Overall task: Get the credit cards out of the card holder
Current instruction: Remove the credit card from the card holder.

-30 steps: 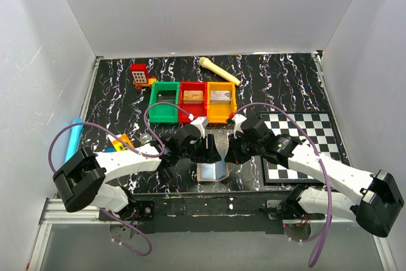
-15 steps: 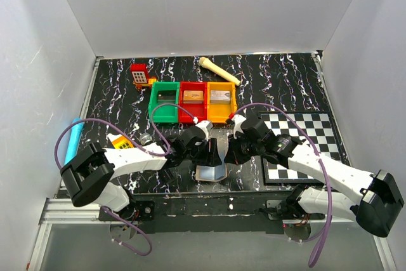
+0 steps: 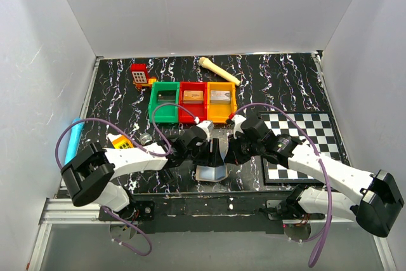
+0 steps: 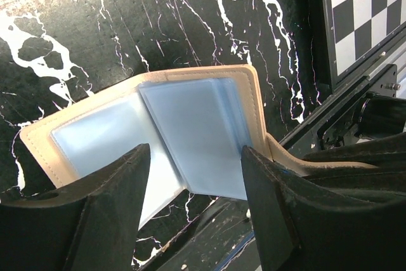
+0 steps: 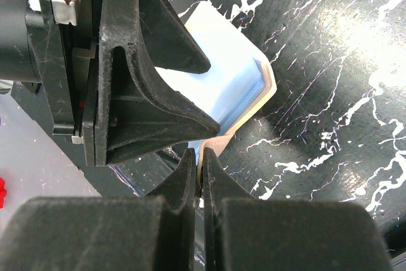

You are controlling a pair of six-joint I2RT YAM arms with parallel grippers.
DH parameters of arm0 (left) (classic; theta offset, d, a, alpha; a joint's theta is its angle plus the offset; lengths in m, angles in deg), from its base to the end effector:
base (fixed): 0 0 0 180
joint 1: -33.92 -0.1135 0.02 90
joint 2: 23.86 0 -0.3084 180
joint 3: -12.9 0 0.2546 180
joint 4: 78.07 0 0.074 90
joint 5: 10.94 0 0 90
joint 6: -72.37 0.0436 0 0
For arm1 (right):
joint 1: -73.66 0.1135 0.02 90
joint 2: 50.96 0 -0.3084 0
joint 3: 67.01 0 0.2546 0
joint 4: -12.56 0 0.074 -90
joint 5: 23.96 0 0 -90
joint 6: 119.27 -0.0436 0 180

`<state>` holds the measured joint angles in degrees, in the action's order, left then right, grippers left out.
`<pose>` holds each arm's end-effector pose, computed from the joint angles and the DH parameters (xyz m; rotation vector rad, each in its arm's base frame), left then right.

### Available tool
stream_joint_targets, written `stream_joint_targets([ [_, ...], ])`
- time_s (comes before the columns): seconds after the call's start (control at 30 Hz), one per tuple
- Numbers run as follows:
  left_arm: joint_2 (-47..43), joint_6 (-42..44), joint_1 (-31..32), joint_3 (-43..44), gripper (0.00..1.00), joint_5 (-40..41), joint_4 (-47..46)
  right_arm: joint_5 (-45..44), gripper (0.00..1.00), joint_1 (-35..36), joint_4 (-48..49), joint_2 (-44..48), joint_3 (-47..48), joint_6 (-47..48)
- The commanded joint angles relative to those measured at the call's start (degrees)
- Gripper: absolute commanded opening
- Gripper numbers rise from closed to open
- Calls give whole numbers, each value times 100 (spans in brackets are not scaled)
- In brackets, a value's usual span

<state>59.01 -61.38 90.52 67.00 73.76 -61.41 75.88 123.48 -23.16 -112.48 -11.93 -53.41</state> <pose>0.1548 -0.2421 0.2133 0.3361 2.5488 -0.8852 0.1315 0.1673 0.2775 -0.6350 2.3655 0.8213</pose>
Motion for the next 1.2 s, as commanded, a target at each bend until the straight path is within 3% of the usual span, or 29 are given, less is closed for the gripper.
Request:
stream_joint_targets([
  [0.0, 10, 86, 44, 233, 58, 82, 22, 114, 1, -25, 178, 61, 118, -29],
  [0.23, 124, 77, 44, 286, 52, 240, 216, 105, 1, -25, 143, 78, 144, -3],
  [0.6, 37, -29, 44, 286, 50, 679, 611, 79, 1, -25, 108, 96, 153, 6],
  [1.17, -1422, -117, -8, -65, 61, 1804, 1491, 70, 1, -25, 38, 157, 135, 23],
])
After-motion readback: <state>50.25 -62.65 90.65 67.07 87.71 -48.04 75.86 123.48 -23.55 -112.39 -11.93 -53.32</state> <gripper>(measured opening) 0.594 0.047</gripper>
